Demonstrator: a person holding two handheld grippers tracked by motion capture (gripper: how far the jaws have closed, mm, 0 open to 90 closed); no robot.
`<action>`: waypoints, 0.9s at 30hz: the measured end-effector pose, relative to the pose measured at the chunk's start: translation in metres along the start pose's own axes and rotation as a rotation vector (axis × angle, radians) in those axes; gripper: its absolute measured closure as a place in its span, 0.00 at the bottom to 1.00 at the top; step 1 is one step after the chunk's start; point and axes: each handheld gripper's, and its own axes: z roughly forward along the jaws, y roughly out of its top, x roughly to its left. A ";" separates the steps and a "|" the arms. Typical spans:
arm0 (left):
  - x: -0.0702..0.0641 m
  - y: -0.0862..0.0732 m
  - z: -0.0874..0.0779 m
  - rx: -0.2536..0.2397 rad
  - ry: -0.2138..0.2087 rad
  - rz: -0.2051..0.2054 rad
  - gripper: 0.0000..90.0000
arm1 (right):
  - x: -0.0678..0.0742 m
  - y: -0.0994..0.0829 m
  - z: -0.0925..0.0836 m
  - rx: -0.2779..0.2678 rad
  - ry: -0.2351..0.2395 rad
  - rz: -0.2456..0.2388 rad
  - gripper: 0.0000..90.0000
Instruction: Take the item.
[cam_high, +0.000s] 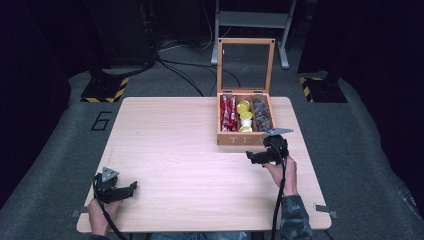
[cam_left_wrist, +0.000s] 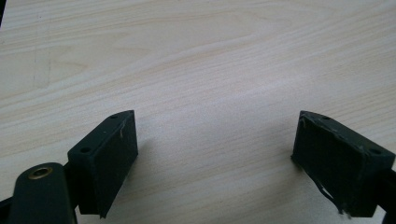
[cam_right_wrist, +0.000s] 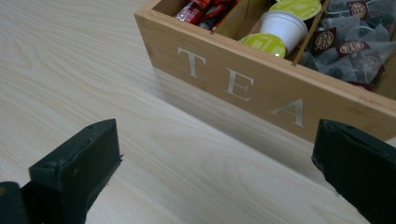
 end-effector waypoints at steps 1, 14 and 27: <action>0.000 0.000 0.000 0.000 0.000 0.001 0.15 | 0.001 0.003 0.001 0.002 0.002 -0.005 0.00; 0.000 0.000 0.000 0.000 -0.003 0.002 0.15 | 0.003 0.029 0.017 -0.007 0.026 -0.013 0.01; 0.000 0.000 0.000 0.000 -0.004 0.004 0.15 | 0.006 0.057 0.036 -0.001 0.051 -0.022 0.01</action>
